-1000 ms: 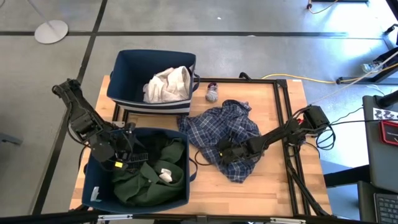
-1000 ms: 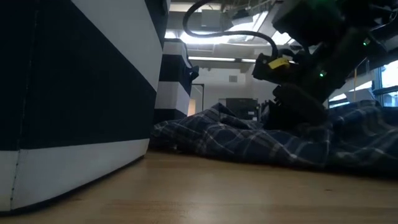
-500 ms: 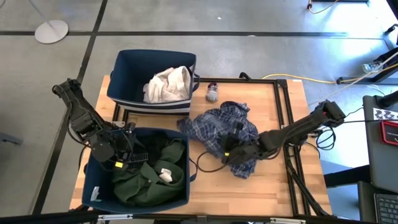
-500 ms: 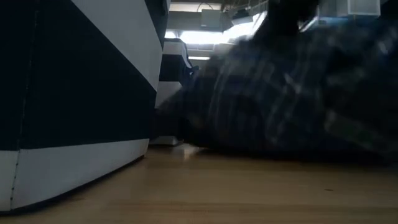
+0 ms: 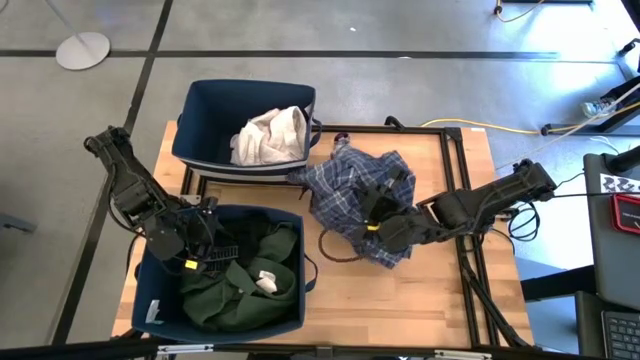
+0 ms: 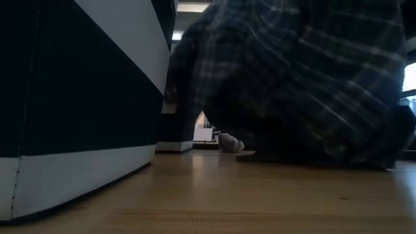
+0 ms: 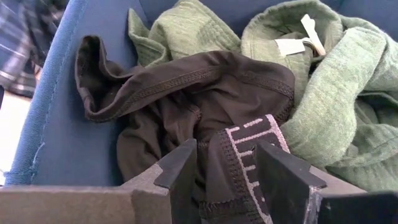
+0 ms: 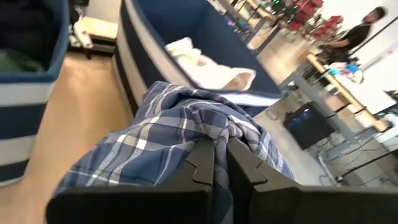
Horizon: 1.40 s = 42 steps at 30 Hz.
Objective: Sort clothes
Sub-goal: Put the blue checkered long sleeve into the bottom blue laundry organizer
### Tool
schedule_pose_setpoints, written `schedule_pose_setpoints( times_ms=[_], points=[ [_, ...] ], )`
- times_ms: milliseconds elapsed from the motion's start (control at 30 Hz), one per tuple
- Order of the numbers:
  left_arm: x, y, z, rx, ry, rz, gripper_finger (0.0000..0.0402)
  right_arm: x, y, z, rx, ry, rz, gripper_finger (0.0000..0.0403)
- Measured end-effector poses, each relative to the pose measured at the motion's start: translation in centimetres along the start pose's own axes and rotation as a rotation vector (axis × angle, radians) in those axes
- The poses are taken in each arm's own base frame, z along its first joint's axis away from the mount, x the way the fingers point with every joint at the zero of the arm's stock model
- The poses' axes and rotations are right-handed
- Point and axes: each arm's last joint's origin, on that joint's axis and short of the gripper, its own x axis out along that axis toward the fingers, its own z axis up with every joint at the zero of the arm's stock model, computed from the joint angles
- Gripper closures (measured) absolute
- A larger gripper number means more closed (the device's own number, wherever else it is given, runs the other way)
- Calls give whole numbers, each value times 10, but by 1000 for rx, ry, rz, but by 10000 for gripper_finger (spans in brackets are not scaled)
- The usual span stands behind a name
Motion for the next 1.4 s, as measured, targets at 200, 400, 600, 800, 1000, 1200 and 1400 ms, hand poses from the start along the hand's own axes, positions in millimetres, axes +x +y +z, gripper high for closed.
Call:
schedule_pose_setpoints(
  times_ms=[200, 400, 600, 800, 1000, 1200, 1400],
  points=[
    [0, 0, 0, -2, -1, 0, 249, -8, -12, 17, -7, -43, -53, 388],
    [-1, 0, 1, -4, -2, -1, 249, -13, -22, 40, 24, -142, -59, 388],
    [-15, 2, 14, -29, -50, -29, 249, -20, -26, 70, 50, -366, 27, 388],
    [-40, 9, 34, -10, -151, -31, 249, -20, -29, 86, 6, -562, 126, 388],
    [-65, 21, 48, 13, -273, 37, 249, -5, -32, 100, 51, -776, 237, 388],
    [-85, 35, 54, 12, -362, 117, 249, 25, -30, 123, 47, -853, 299, 387],
    [-99, 47, 52, -10, -416, 156, 249, 50, -15, 155, 12, -857, 341, 383]
  ],
)
